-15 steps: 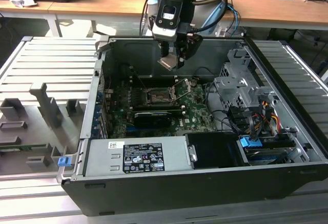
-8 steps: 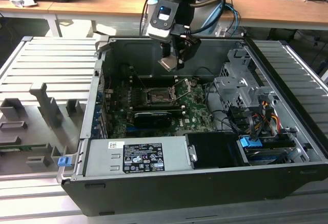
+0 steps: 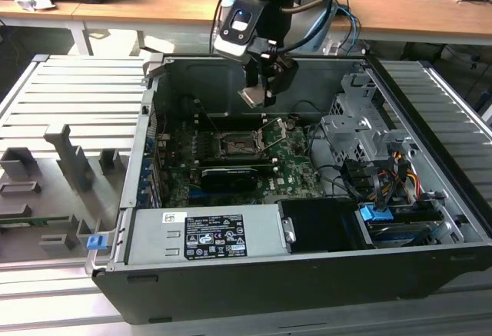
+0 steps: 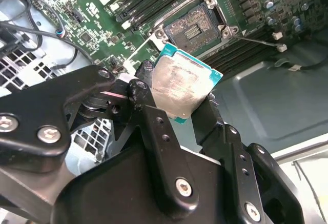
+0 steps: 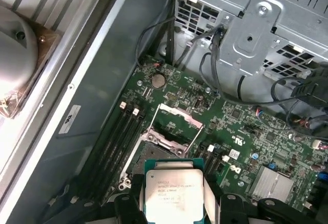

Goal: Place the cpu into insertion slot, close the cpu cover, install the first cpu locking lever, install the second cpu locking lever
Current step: 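Place the cpu into insertion slot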

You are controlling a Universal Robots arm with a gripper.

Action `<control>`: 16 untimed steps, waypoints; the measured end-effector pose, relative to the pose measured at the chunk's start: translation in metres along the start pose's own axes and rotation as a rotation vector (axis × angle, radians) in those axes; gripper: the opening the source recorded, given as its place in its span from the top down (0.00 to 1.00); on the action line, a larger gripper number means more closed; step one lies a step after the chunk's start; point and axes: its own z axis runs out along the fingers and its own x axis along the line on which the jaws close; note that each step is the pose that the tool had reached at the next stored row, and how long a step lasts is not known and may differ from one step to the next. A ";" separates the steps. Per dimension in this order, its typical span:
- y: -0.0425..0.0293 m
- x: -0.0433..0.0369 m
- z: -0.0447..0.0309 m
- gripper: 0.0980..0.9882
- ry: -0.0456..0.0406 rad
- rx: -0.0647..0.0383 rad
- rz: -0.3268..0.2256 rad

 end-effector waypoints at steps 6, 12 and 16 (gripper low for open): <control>-0.0001 0.0000 0.0009 0.50 -0.0072 -0.003 0.073; -0.0002 0.0000 0.0018 0.50 -0.0138 -0.005 0.141; -0.0003 -0.0001 0.0034 0.50 -0.0236 -0.009 0.242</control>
